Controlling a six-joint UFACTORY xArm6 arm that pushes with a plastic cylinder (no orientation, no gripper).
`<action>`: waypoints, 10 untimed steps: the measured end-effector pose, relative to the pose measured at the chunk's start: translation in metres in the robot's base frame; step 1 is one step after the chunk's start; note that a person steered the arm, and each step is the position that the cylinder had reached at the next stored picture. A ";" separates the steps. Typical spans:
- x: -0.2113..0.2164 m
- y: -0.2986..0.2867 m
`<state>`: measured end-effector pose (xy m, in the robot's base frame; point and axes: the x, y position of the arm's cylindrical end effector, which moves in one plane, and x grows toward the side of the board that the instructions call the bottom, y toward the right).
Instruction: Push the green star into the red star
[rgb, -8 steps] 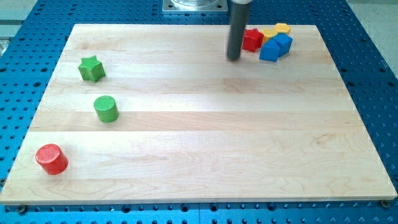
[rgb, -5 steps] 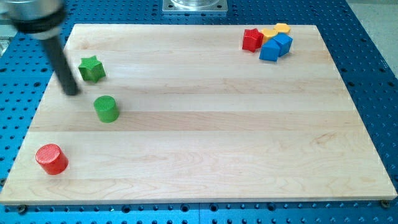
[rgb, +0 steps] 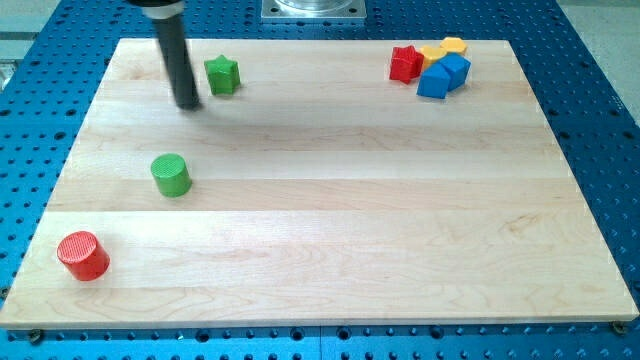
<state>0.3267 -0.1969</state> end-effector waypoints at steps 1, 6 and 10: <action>-0.029 0.003; -0.074 0.244; -0.072 0.090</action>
<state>0.2544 -0.1069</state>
